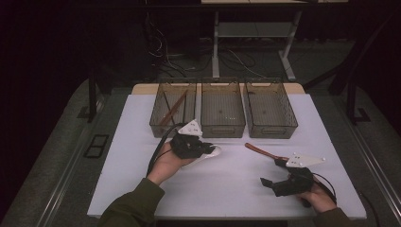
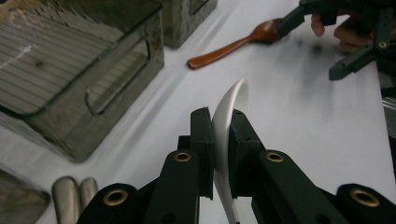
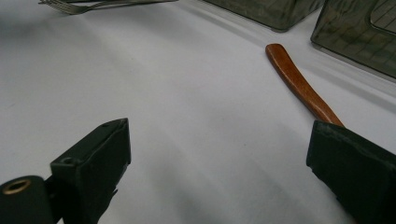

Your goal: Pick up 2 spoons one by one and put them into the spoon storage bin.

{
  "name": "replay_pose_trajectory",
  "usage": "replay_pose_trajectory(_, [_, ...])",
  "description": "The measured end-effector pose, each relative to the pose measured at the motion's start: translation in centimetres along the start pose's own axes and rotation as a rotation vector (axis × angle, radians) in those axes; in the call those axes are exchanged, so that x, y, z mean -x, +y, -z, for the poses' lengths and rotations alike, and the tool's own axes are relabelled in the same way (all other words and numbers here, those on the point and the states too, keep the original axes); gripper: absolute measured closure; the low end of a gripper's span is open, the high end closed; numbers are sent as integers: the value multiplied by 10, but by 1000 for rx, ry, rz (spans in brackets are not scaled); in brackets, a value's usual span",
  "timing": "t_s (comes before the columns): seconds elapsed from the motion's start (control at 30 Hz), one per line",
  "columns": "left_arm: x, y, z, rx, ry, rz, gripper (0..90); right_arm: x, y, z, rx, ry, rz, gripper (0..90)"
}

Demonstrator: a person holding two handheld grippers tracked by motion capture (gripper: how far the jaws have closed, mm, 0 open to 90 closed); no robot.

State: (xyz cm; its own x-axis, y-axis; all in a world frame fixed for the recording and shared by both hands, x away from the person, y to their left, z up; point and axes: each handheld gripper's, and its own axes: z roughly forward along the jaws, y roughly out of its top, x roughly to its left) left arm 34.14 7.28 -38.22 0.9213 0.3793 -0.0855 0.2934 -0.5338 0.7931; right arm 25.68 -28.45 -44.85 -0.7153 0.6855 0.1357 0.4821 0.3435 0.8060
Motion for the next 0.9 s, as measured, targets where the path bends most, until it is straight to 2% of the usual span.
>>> replay_pose_trajectory(0.03, [-1, 2, -1, 4, 2, 2, 818, -1, 0, 0, -3, 2, -9, 62])
replay_pose_trajectory(0.1, [-4, 6, -1, 12, 5, -2, 818, 1, 0, -1, 11, -6, 15, 62])
replay_pose_trajectory(0.27, [-10, 14, -5, 20, 15, 3, 818, 0, 0, 0, -1, 1, -3, 62])
replay_pose_trajectory(0.43, [-18, 23, -10, 29, 26, 10, 818, 0, 0, -1, 3, -3, 7, 62])
replay_pose_trajectory(0.9, [-42, 55, -23, 35, 64, -7, 818, 1, 0, -1, 4, -1, 6, 62])
